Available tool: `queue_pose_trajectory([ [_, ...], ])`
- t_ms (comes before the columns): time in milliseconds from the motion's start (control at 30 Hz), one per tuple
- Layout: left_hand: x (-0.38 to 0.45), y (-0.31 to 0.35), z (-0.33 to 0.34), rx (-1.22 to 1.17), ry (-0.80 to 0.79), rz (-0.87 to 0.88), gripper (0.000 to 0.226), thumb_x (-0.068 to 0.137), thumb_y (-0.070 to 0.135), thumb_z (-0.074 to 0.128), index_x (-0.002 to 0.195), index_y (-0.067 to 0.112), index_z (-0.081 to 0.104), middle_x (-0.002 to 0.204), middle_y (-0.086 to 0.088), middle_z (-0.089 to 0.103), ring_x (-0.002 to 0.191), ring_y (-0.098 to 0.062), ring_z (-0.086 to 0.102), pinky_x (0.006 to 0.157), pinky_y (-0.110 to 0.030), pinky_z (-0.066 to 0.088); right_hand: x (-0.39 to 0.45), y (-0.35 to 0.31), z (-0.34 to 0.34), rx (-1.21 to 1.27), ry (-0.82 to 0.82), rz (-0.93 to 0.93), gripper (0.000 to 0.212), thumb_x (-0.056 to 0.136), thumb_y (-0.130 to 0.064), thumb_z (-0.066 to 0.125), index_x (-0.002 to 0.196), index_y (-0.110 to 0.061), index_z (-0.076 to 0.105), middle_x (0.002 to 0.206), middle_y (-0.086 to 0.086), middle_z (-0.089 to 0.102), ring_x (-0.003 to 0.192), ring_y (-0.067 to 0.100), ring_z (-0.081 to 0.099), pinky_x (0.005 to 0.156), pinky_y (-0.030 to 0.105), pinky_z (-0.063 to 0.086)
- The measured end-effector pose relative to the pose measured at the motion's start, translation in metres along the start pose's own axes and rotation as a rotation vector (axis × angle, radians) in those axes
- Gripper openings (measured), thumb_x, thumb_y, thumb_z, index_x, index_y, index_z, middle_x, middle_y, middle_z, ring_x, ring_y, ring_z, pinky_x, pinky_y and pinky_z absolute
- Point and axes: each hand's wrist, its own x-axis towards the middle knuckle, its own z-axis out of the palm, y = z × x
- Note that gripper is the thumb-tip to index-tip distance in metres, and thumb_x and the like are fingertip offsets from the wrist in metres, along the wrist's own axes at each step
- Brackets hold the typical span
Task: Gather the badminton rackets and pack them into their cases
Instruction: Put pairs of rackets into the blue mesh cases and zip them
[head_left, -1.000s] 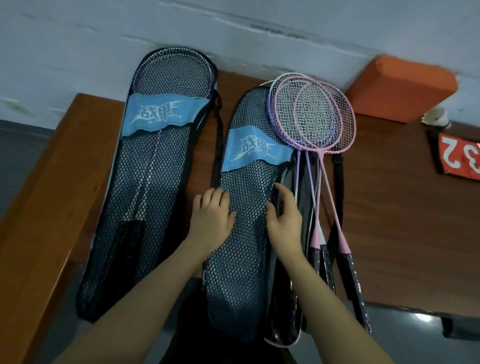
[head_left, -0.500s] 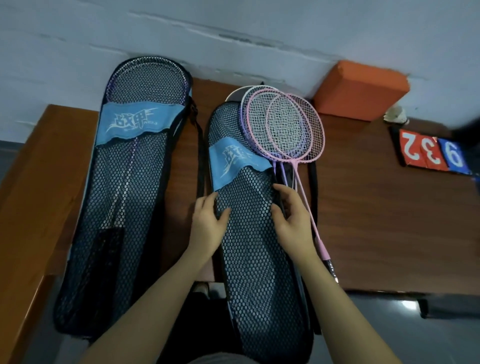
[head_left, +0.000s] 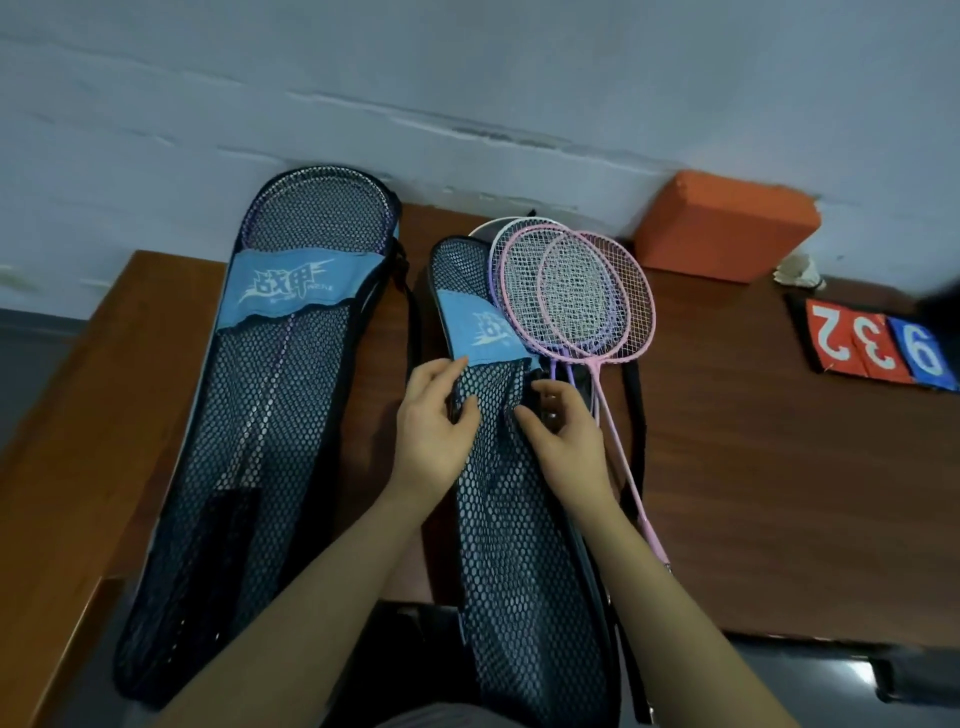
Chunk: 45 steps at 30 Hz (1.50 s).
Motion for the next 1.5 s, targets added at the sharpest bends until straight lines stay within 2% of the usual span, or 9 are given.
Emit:
queue_pose_trajectory([
  [267, 0.010, 0.012, -0.041, 0.036, 0.107, 0.235, 0.041, 0.083, 0.005, 0.059, 0.124, 0.002, 0.055, 0.113, -0.004, 0.048, 0.061, -0.009, 0.045, 0.061, -0.011, 0.041, 0.017, -0.022, 0.018, 0.145, 0.041, -0.106, 0.029, 0.090, -0.009, 0.057, 0.118, -0.017, 0.056, 0.114, -0.004, 0.061, 0.108, 0.007, 0.057, 0.096, 0.032, 0.046],
  [367, 0.020, 0.004, -0.054, 0.100, 0.131, 0.220, 0.043, 0.085, 0.010, 0.059, 0.127, 0.002, 0.051, 0.115, -0.006, 0.044, 0.075, 0.001, 0.046, 0.073, -0.007, 0.038, 0.023, -0.039, 0.021, 0.189, 0.068, -0.202, 0.034, 0.091, -0.006, 0.055, 0.122, -0.019, 0.050, 0.117, -0.007, 0.059, 0.111, 0.003, 0.055, 0.096, 0.025, 0.044],
  [500, 0.032, -0.010, -0.065, 0.234, 0.145, 0.105, 0.045, 0.088, 0.024, 0.054, 0.130, 0.009, 0.049, 0.119, -0.012, 0.048, 0.105, -0.021, 0.049, 0.089, -0.023, 0.037, 0.028, -0.061, 0.026, 0.181, 0.061, -0.313, 0.039, 0.090, -0.002, 0.054, 0.125, -0.016, 0.044, 0.116, -0.011, 0.056, 0.110, -0.003, 0.053, 0.095, 0.018, 0.044],
  [600, 0.036, -0.020, -0.066, 0.351, 0.079, 0.058, 0.043, 0.091, 0.023, 0.054, 0.131, 0.011, 0.048, 0.119, -0.012, 0.050, 0.113, -0.026, 0.043, 0.096, -0.033, 0.037, 0.028, -0.066, 0.027, 0.038, 0.048, -0.365, 0.038, 0.090, -0.005, 0.055, 0.126, -0.013, 0.045, 0.113, -0.020, 0.051, 0.106, -0.011, 0.050, 0.093, 0.015, 0.043],
  [700, 0.031, -0.033, -0.063, 0.530, -0.071, -0.069, 0.043, 0.092, 0.033, 0.050, 0.130, 0.015, 0.049, 0.125, -0.012, 0.046, 0.118, -0.031, 0.037, 0.101, -0.044, 0.027, 0.024, -0.057, 0.026, -0.129, 0.060, -0.350, 0.039, 0.089, -0.009, 0.058, 0.128, -0.012, 0.051, 0.116, -0.004, 0.062, 0.106, 0.011, 0.059, 0.090, 0.029, 0.049],
  [800, 0.018, -0.036, -0.056, 0.603, -0.152, 0.062, 0.044, 0.090, 0.039, 0.040, 0.118, 0.011, 0.058, 0.118, -0.012, 0.054, 0.111, -0.033, 0.046, 0.092, -0.046, 0.034, 0.013, -0.044, 0.028, -0.204, 0.083, -0.342, 0.039, 0.088, -0.010, 0.061, 0.127, -0.011, 0.056, 0.120, 0.001, 0.064, 0.106, 0.013, 0.060, 0.090, 0.035, 0.052],
  [900, 0.013, -0.028, -0.048, 0.492, -0.195, 0.199, 0.042, 0.090, 0.037, 0.037, 0.113, 0.012, 0.062, 0.108, -0.005, 0.059, 0.103, -0.026, 0.053, 0.087, -0.038, 0.035, 0.002, -0.035, 0.033, -0.180, 0.093, -0.280, 0.039, 0.086, -0.011, 0.064, 0.124, -0.013, 0.058, 0.114, -0.002, 0.064, 0.103, 0.013, 0.060, 0.085, 0.034, 0.053],
  [1133, 0.024, -0.003, -0.036, 0.034, -0.321, -0.024, 0.030, 0.095, 0.031, 0.046, 0.118, 0.017, 0.058, 0.108, 0.000, 0.062, 0.097, -0.009, 0.057, 0.086, -0.024, 0.046, -0.012, -0.035, 0.029, 0.323, 0.012, -0.006, 0.027, 0.086, 0.000, 0.061, 0.103, -0.019, 0.067, 0.102, 0.001, 0.069, 0.092, 0.006, 0.064, 0.083, 0.018, 0.050],
  [1500, 0.027, 0.009, -0.032, -0.011, -0.325, -0.119, 0.030, 0.088, 0.016, 0.059, 0.117, 0.021, 0.052, 0.087, 0.007, 0.054, 0.082, -0.008, 0.057, 0.073, -0.018, 0.048, -0.016, -0.031, 0.022, 0.454, -0.049, 0.074, 0.030, 0.079, 0.006, 0.067, 0.094, -0.017, 0.053, 0.074, 0.000, 0.056, 0.066, 0.005, 0.055, 0.064, 0.017, 0.047],
])
